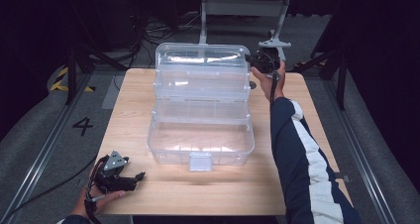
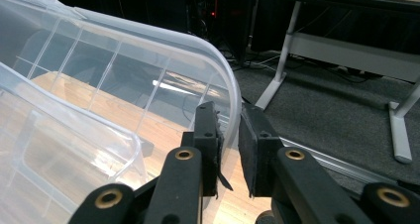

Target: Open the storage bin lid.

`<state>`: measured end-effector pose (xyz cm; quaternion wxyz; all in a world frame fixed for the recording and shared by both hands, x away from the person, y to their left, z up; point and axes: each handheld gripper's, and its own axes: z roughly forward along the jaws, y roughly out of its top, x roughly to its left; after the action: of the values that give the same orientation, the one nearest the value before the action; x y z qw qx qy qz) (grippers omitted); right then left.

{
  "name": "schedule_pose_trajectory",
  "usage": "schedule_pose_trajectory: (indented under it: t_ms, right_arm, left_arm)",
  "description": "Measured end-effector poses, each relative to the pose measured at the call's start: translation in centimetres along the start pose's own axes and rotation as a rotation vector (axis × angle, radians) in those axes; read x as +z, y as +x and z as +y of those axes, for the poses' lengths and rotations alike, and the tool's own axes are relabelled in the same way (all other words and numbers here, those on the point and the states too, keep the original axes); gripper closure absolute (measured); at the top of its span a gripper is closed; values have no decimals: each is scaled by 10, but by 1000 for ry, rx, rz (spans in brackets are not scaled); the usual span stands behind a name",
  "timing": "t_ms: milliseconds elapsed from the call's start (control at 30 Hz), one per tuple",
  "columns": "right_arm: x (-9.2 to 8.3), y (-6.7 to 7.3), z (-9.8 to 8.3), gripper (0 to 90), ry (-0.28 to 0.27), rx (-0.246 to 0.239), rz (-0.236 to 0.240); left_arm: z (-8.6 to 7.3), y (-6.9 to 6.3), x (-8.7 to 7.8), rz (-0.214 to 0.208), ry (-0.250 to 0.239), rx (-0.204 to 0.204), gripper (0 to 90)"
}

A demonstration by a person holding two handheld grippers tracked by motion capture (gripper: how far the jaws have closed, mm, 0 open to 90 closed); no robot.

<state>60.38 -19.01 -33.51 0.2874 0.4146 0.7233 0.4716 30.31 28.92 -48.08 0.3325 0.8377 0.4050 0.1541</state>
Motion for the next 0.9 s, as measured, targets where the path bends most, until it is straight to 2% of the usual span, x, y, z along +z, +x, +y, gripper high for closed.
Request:
schedule_pose_trajectory:
  t_ms: [300, 900]
  right_arm:
    - [7, -1, -2, 788, 18, -3, -10]
    - [16, -2, -9, 780, 31, 25, -21]
  left_arm:
    - [0, 0, 1, -2, -5, -2, 169]
    - [0, 0, 1, 3, 0, -7, 169]
